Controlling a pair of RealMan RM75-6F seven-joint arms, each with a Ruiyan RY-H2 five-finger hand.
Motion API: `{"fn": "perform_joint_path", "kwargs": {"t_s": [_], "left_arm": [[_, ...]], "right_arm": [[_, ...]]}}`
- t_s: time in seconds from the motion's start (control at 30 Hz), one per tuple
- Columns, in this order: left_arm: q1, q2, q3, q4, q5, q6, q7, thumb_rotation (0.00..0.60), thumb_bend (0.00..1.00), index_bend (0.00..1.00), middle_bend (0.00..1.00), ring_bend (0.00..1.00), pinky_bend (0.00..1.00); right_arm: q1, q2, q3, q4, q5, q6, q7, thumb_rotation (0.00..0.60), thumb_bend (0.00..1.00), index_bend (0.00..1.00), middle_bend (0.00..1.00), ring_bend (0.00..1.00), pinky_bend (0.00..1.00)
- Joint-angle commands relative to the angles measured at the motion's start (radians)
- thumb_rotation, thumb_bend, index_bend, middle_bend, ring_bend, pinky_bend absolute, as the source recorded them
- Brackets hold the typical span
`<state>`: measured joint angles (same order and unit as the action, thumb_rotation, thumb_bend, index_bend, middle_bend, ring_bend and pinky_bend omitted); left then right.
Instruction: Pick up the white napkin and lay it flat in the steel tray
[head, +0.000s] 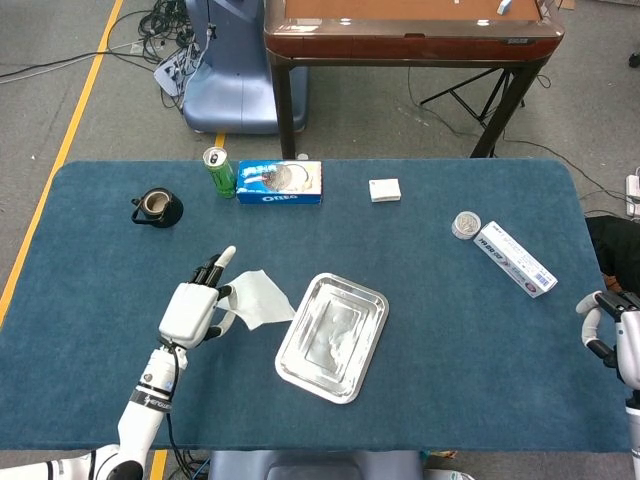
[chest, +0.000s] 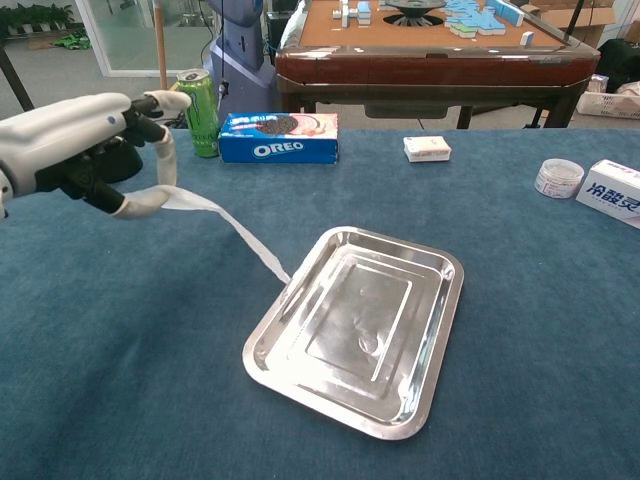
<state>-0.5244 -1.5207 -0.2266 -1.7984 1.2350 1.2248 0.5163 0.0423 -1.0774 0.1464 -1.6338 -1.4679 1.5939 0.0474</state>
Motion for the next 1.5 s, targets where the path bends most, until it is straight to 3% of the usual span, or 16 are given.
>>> {"fn": "perform_joint_path", "kwargs": {"t_s": [0.03, 0.67, 0.97, 1.23, 1.5], "left_arm": [[-0.019, -0.006, -0.013, -0.014, -0.003, 0.0, 0.019, 0.6, 0.4, 0.61, 0.0, 0.0, 0.17], [-0.11, -0.027, -0.071, -0.092, -0.03, 0.024, 0.092, 0.6, 0.4, 0.62, 0.01, 0.0, 0.18], [-0.148, -0.046, -0.073, -0.119, -0.033, 0.033, 0.129, 0.6, 0.39, 0.62, 0.01, 0.0, 0.18], [-0.142, -0.059, -0.04, -0.118, -0.031, 0.053, 0.122, 0.6, 0.39, 0.62, 0.02, 0.0, 0.19], [-0.1, -0.074, 0.047, -0.109, 0.002, 0.081, 0.095, 0.6, 0.39, 0.62, 0.02, 0.0, 0.19]], "right_arm": [[0.0, 0.001, 0.001, 0.0, 0.001, 0.0, 0.002, 0.6, 0.69, 0.55, 0.57, 0.45, 0.56], [0.001, 0.001, 0.003, 0.004, 0.005, -0.005, 0.01, 0.6, 0.69, 0.55, 0.57, 0.45, 0.56], [0.001, 0.001, 0.002, 0.004, 0.003, -0.007, 0.011, 0.6, 0.69, 0.55, 0.57, 0.45, 0.56], [-0.002, 0.005, 0.006, 0.005, 0.008, -0.002, 0.018, 0.6, 0.69, 0.55, 0.57, 0.45, 0.56], [-0.004, 0.011, 0.013, 0.016, 0.027, -0.004, 0.006, 0.6, 0.69, 0.55, 0.57, 0.45, 0.56]]}}
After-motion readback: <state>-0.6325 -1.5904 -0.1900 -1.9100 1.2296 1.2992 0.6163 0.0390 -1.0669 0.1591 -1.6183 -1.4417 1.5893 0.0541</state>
